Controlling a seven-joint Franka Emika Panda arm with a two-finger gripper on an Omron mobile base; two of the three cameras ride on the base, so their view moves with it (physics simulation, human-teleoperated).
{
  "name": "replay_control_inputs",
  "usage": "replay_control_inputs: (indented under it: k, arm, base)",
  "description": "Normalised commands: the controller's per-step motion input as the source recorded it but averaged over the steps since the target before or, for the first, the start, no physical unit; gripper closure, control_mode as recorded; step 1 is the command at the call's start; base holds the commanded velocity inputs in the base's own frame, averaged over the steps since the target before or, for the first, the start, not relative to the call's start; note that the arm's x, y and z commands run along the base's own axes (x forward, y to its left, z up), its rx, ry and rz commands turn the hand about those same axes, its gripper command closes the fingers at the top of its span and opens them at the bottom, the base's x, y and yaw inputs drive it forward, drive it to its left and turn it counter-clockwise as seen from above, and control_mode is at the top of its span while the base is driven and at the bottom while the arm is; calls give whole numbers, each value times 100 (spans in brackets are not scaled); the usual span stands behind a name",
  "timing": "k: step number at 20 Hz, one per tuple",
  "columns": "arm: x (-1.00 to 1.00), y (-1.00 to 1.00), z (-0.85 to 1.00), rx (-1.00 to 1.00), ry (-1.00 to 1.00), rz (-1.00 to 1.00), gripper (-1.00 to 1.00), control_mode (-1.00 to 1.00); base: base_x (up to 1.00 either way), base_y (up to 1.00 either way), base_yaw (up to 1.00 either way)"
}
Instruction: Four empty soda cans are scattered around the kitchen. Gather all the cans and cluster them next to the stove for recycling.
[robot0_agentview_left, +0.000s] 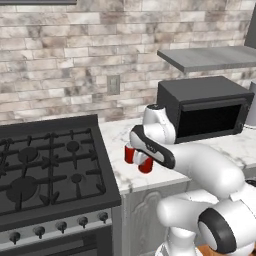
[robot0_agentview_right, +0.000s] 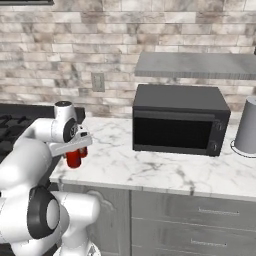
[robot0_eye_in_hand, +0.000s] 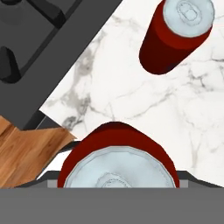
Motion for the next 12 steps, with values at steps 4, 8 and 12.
replay_control_inputs:
  k: [4, 8, 12]
  arm:
    - [31, -16, 0, 0, 0, -11, 100, -100]
    - [39, -18, -1, 0, 1, -7, 100, -100]
    - [43, -20, -7, 0, 10, 0, 100, -100]
  base:
    - [0, 0, 0]
    - [0, 0, 0]
    - [0, 0, 0]
